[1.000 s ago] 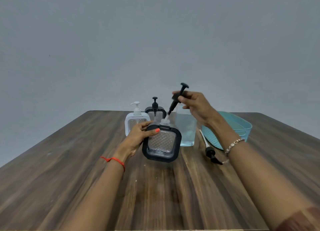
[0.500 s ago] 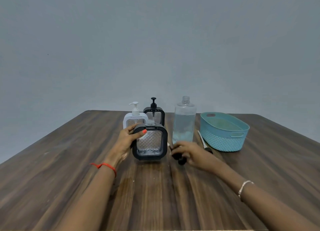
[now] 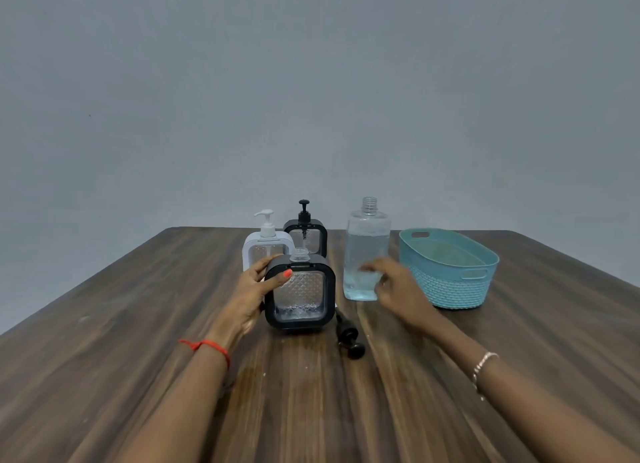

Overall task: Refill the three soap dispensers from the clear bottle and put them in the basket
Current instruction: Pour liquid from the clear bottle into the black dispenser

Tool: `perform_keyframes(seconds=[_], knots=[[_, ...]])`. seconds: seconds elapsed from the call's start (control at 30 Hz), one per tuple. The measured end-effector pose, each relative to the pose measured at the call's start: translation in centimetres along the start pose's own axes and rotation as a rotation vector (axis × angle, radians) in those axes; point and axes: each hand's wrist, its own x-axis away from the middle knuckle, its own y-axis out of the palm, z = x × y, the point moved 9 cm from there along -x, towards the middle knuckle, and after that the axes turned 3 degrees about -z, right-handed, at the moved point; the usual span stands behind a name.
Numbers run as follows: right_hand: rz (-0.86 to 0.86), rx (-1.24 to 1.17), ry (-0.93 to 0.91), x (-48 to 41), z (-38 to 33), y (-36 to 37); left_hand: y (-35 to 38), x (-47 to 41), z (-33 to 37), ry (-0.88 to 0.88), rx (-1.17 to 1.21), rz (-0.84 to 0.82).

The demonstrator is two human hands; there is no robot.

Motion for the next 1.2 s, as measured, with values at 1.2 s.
perform_keyframes(seconds=[1.2], knots=[[0.239,0.211,0.067,-4.2,-1.5,-3.8,1.2,-0.5,4.3,0.293,-0.407,0.377]])
